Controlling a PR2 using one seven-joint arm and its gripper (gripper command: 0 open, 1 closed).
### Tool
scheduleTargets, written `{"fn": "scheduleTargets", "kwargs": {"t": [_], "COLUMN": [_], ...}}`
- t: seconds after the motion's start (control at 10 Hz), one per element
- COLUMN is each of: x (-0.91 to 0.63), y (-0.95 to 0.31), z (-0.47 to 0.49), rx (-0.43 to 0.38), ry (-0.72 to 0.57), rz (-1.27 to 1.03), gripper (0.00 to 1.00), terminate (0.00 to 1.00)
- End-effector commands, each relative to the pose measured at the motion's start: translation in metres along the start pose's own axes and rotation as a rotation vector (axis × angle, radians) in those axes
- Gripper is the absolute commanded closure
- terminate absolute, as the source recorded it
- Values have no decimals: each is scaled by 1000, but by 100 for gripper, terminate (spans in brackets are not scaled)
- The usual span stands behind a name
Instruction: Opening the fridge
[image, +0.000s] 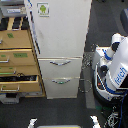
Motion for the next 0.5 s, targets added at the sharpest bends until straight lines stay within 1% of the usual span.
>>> {"fn": "scheduleTargets", "kwargs": {"t": [0.1, 0.2, 0.4, 0.5], "x": [0, 1, 24, 47], "y": [1, 3, 26, 47], "z": [5, 7, 10, 10], "rx": [-45, -33, -121, -85], "ry": [8, 2, 25, 33], "rz": [7, -5, 22, 56], "gripper": [0, 0, 0, 0], "terminate": [0, 0, 0, 0]}}
